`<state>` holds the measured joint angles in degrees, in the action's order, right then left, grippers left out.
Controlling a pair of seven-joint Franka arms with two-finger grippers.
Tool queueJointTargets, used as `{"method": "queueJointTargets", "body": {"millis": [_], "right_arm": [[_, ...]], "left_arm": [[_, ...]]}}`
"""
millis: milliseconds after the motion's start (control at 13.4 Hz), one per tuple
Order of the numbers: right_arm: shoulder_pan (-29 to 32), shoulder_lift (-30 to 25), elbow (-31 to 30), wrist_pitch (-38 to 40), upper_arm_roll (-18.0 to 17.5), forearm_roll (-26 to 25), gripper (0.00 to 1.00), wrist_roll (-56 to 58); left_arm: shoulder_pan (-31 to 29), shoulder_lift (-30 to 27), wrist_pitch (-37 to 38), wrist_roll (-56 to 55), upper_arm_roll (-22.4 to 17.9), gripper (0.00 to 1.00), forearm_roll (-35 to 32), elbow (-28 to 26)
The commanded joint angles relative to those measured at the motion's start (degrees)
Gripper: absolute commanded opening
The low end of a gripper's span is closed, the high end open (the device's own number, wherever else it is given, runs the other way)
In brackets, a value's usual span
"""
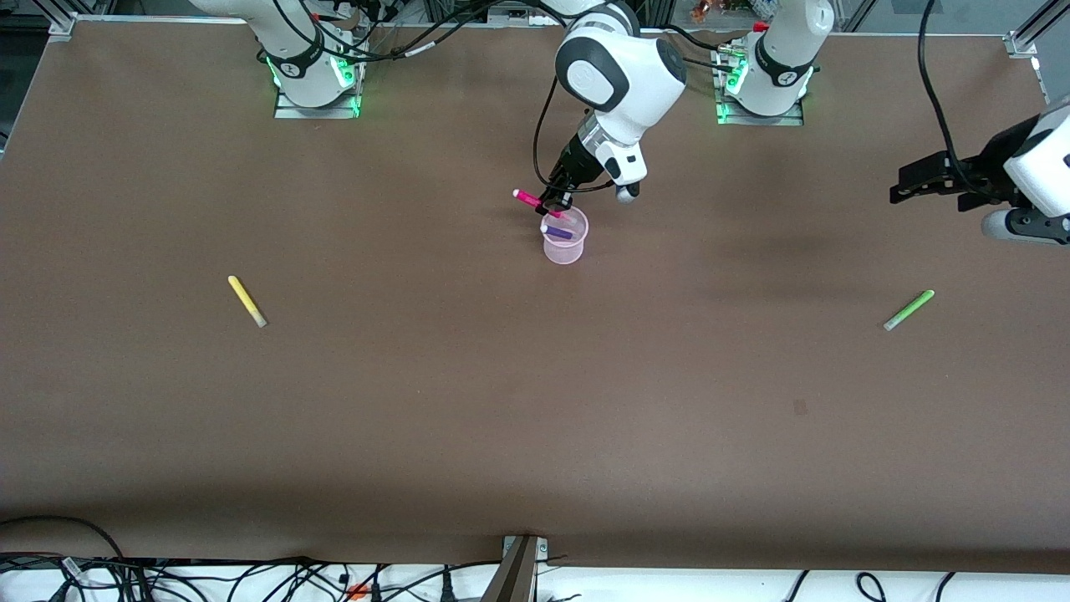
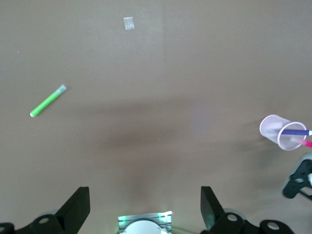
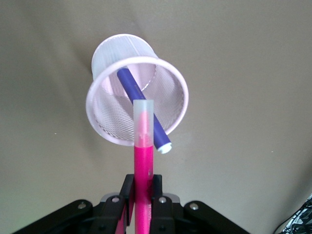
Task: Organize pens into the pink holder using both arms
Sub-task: 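Lower the pink highlighter into the cup and open the right gripper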
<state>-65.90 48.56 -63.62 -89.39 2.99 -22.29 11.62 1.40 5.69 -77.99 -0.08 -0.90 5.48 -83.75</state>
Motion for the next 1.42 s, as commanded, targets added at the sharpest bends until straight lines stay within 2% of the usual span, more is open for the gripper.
{"method": "queueJointTargets", "body": {"millis": [0,224,373,522,597,821,970,1119,1343], "right_arm": [[-0.98,1.54,1.83,0.97,0.52,-1.0,0.0,-1.86],[-0.98,1.89,1.92,0.44,0.52,-1.0,0.0,-2.39],[-0.98,1.81,1.92,0.7,0.7,-1.0,0.33,-2.48],[-0.98,1.63,2.01,0.88,0.7,-1.0,0.84,-3.09],[-0.98,1.46,2.01,1.05,0.79,-1.0,0.98,-3.01],[-0.9,1.1,2.01,2.19,0.79,-1.0,0.99,-2.75],[-0.63,-1.17,2.09,5.43,1.58,-0.83,0.99,-2.39],[1.98,-8.09,2.36,10.35,1.75,1.09,1.0,-2.74],[10.76,-17.86,1.48,19.13,4.03,9.25,1.0,-2.57]], "left_arm": [[5.19,1.08,1.35,-2.12,-5.51,1.0,0.68,2.01],[5.2,1.25,1.18,-3.26,-5.16,1.0,0.68,1.84],[5.11,1.34,1.09,-3.26,-5.16,1.0,0.68,2.01],[5.19,1.95,0.74,-2.74,-5.25,1.0,0.76,2.62],[4.59,1.69,0.39,-2.82,-5.25,1.0,0.68,2.36],[3.71,2.04,0.56,-3.26,-5.86,1.0,1.55,2.45],[-0.15,2.04,0.47,-2.3,-5.78,1.0,3.73,2.45],[-2.62,2.04,0.47,-1.95,-5.69,1.0,4.98,2.36],[-1.49,2.13,0.56,-1.24,-4.03,1.0,2.19,2.19]]}}
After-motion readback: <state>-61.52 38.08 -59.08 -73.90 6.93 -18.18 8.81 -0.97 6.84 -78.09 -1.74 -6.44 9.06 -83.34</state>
